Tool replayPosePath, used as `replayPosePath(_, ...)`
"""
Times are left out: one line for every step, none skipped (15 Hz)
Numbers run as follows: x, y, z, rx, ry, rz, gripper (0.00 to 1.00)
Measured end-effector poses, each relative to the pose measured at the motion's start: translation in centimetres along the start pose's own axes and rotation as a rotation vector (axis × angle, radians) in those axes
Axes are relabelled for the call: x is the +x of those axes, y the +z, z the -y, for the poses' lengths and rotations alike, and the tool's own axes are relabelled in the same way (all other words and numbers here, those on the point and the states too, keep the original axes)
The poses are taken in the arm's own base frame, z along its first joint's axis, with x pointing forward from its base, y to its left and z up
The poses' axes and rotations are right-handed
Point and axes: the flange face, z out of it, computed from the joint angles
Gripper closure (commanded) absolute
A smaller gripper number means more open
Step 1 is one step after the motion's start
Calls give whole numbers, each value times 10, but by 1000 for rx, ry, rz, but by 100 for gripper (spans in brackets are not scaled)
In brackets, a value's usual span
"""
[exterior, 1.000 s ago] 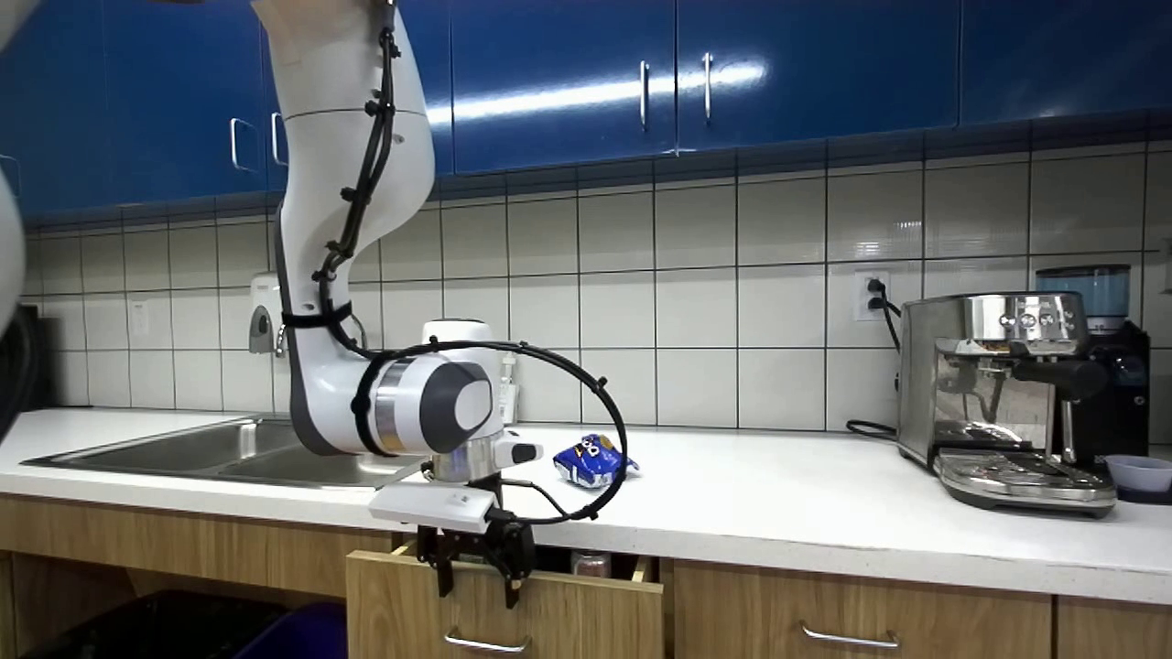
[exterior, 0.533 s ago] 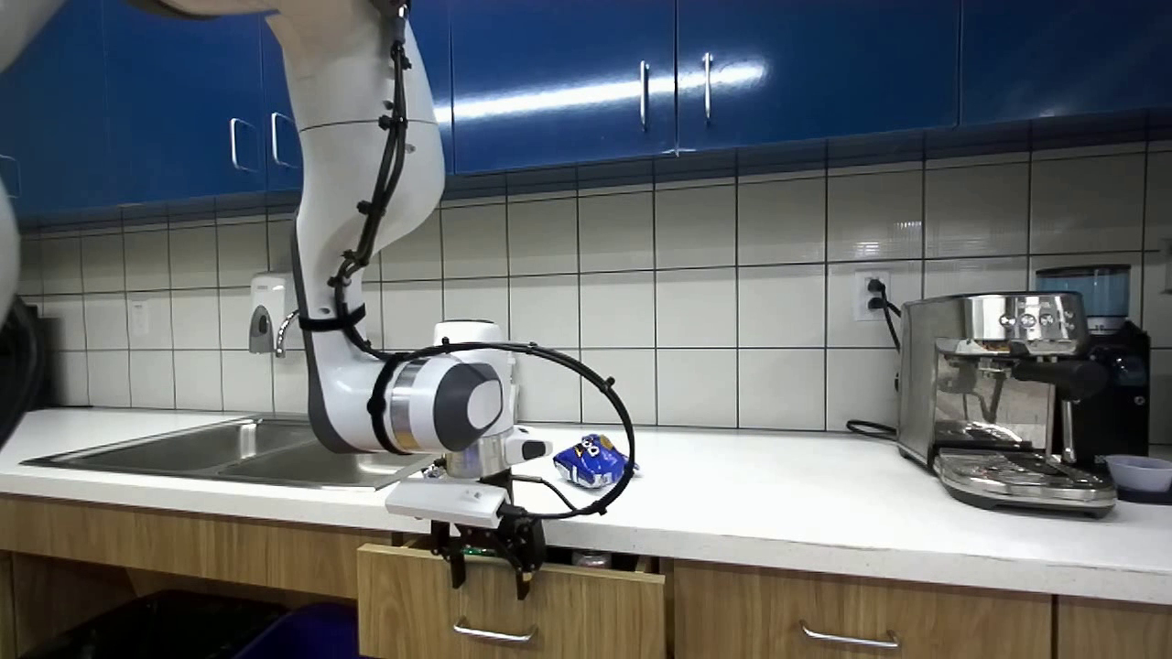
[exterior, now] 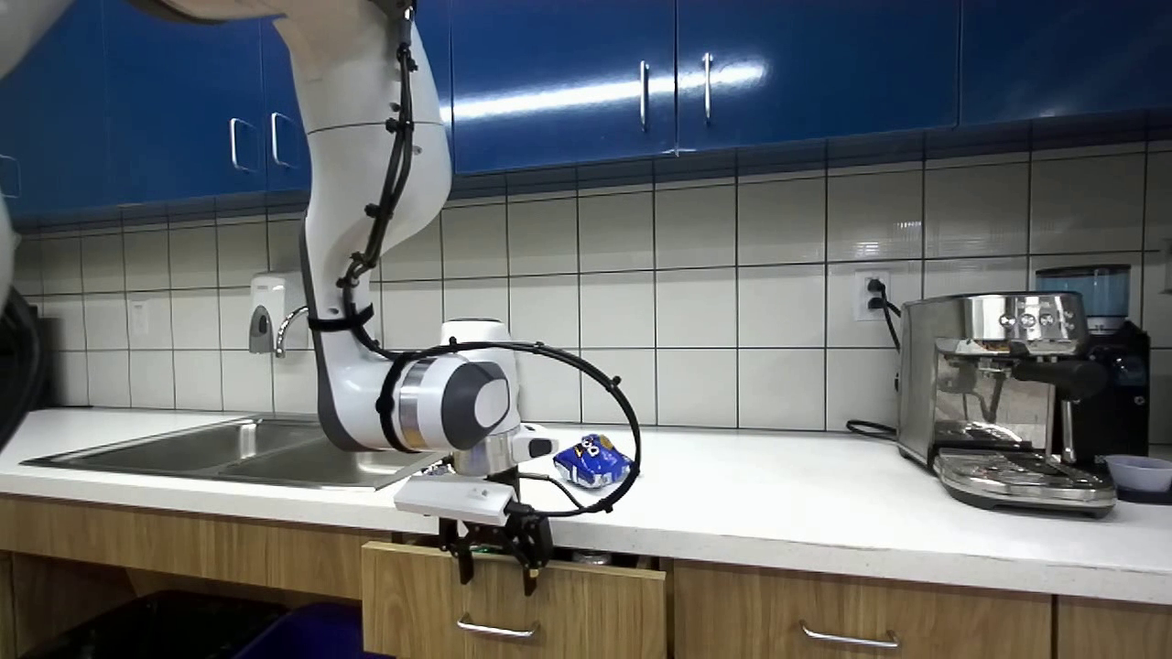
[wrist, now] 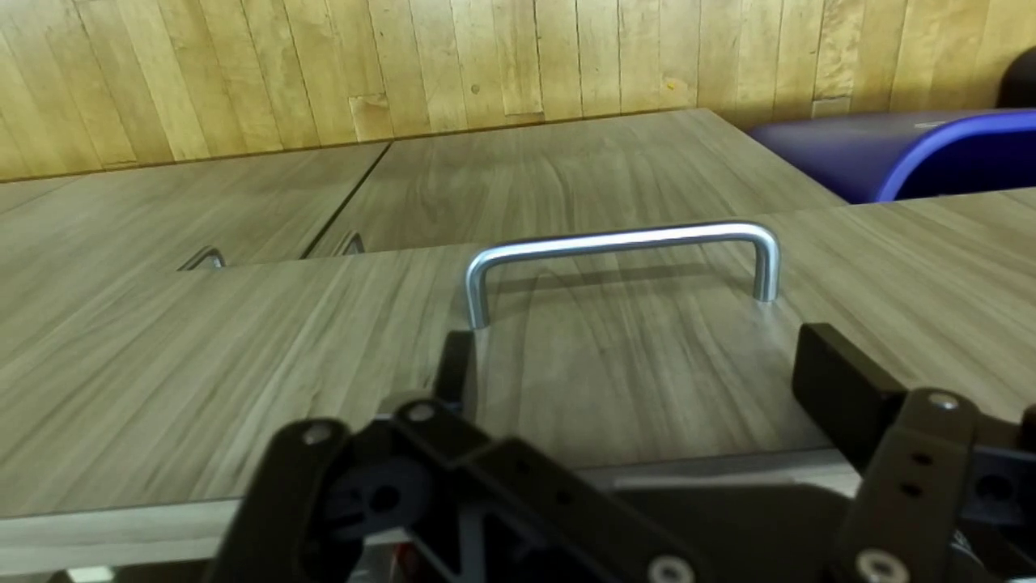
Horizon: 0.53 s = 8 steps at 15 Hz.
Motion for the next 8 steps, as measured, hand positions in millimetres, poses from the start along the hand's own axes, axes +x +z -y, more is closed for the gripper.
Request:
replayPosePath(0, 0, 0, 1, 0, 0, 0)
replayPosePath(0, 0, 0, 2, 1, 0, 0)
replayPosePath(0, 0, 0, 3, 2, 0, 0)
replayPosePath(0, 0, 0, 4, 3, 0, 0)
replayPosePath(0, -1, 0, 6, 3, -1, 0)
replayPosePath(-1, -1, 1, 7, 4, -2, 0)
replayPosePath(-1, -3, 1, 9, 4, -3, 0)
replayPosePath(-2, -4, 3, 12, 3, -4, 0)
